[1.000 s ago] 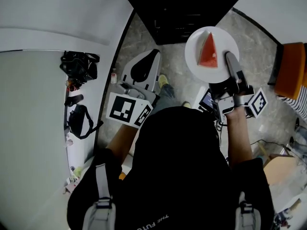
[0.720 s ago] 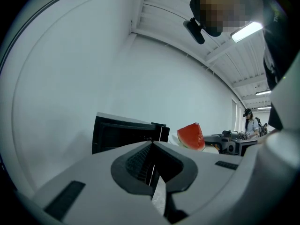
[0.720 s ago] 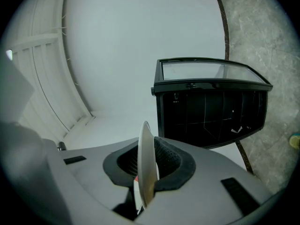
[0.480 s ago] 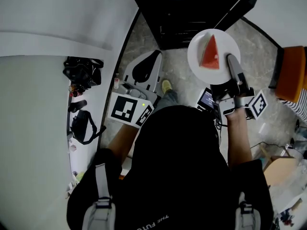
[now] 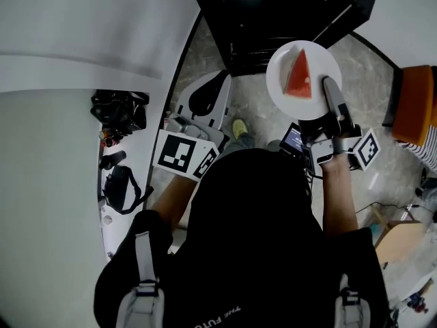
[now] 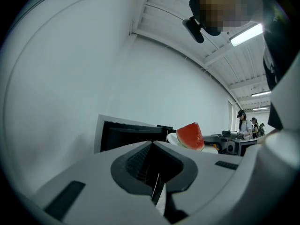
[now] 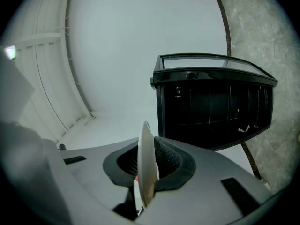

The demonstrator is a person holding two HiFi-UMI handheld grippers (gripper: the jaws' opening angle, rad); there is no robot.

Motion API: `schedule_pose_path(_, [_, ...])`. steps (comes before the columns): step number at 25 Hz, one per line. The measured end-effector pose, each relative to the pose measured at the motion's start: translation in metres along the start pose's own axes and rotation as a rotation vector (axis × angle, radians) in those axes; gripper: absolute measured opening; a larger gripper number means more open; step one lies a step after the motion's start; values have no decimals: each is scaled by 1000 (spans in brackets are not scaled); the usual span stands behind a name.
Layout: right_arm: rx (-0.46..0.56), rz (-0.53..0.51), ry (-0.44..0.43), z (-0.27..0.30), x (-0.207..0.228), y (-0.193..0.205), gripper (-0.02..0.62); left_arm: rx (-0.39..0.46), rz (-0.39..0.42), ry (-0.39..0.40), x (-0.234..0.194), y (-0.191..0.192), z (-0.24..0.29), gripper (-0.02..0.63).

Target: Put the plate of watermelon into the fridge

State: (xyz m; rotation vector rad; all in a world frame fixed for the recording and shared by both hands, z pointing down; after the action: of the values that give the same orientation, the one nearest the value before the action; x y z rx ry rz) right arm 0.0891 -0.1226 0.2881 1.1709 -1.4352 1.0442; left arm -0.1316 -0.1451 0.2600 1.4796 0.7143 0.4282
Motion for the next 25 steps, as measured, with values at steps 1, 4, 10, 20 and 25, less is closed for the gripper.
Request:
schedule_pose_path(1, [5, 0, 1, 1, 1, 0, 44, 1, -1, 4, -1, 0, 1, 12])
schedule_pose_path(4, [15, 6, 3, 5, 3, -1, 44, -1, -1, 9, -4, 0, 4, 12])
schedule_pose_path(10, [14, 3, 1, 16, 5, 2, 44, -3, -5, 9, -15, -2, 7, 12])
schedule_pose_path(20, [27, 2, -6, 23, 7, 9, 44, -4, -12, 24, -25, 0, 6, 12])
schedule_pose_path(25, [32, -5, -7, 22, 8, 13, 44, 2, -14, 34, -29, 1, 4, 12])
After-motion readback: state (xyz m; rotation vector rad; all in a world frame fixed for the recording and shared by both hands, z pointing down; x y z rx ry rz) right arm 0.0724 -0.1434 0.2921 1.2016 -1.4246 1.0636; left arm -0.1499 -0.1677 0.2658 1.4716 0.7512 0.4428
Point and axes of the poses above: the fingertips, and each gripper's own axes: z forward along the fingers, x to its right, y out of its underside, the point moved 1 cm from there along -z, backward along the fingers, and after that the axes turned 9 degrees about x, right-handed, at the moved point
